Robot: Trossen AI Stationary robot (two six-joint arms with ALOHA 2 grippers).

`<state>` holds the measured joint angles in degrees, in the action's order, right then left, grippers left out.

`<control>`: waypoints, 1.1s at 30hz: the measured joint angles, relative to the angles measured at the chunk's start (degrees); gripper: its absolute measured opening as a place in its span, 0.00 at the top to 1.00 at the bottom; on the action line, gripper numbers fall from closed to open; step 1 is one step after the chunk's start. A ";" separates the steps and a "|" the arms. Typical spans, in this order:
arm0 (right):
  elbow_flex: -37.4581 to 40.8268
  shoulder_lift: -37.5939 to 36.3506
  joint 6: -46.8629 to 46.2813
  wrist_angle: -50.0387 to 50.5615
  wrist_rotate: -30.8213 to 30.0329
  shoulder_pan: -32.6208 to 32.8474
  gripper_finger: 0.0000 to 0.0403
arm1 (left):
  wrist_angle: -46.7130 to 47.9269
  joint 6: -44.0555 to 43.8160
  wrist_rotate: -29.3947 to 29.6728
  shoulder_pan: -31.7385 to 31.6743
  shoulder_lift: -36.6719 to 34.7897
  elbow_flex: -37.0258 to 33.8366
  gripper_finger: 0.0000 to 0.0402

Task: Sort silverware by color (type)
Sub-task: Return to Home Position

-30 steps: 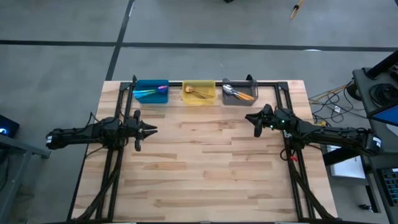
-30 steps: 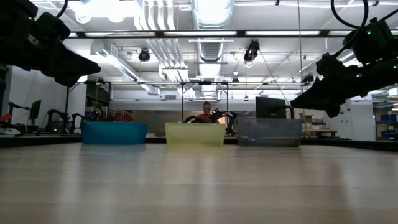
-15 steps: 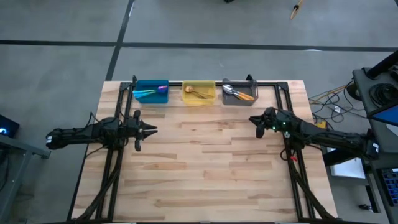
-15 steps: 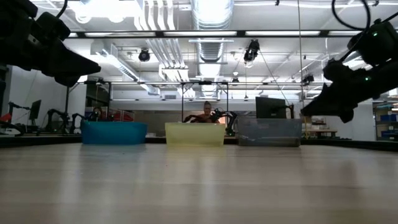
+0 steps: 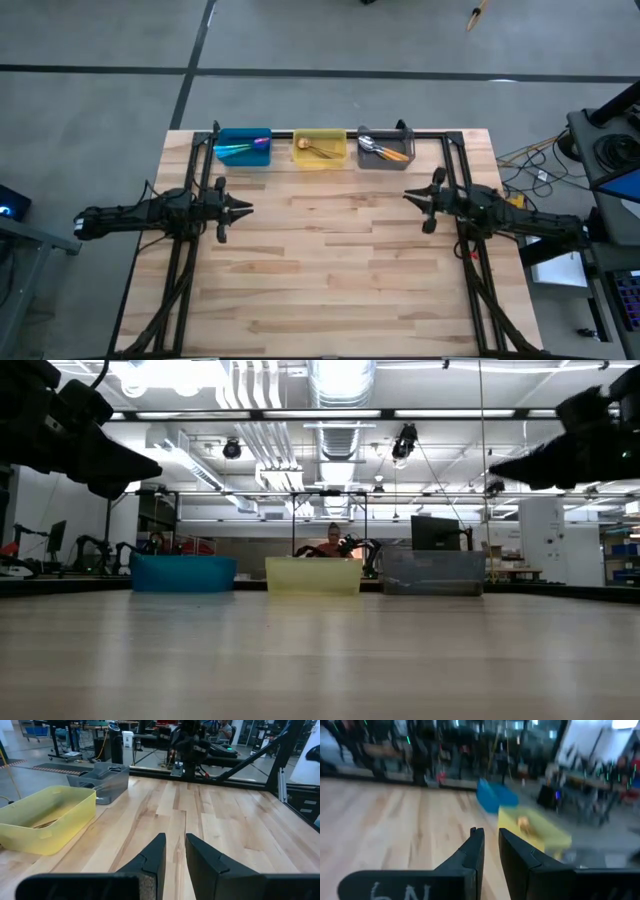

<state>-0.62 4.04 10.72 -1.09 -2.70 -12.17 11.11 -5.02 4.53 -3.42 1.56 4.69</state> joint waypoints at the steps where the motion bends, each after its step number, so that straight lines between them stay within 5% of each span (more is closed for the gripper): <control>1: 0.00 -1.98 0.86 0.02 0.06 0.58 0.88 | 0.00 0.00 0.01 0.00 0.01 0.00 0.86; 33: 0.04 -4.03 -4.69 0.16 2.67 3.41 0.88 | -0.42 0.00 0.53 -0.02 0.61 0.00 0.86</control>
<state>-0.58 0.01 6.03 -0.93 -0.03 -8.75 10.70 -5.02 5.06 -3.44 2.17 4.69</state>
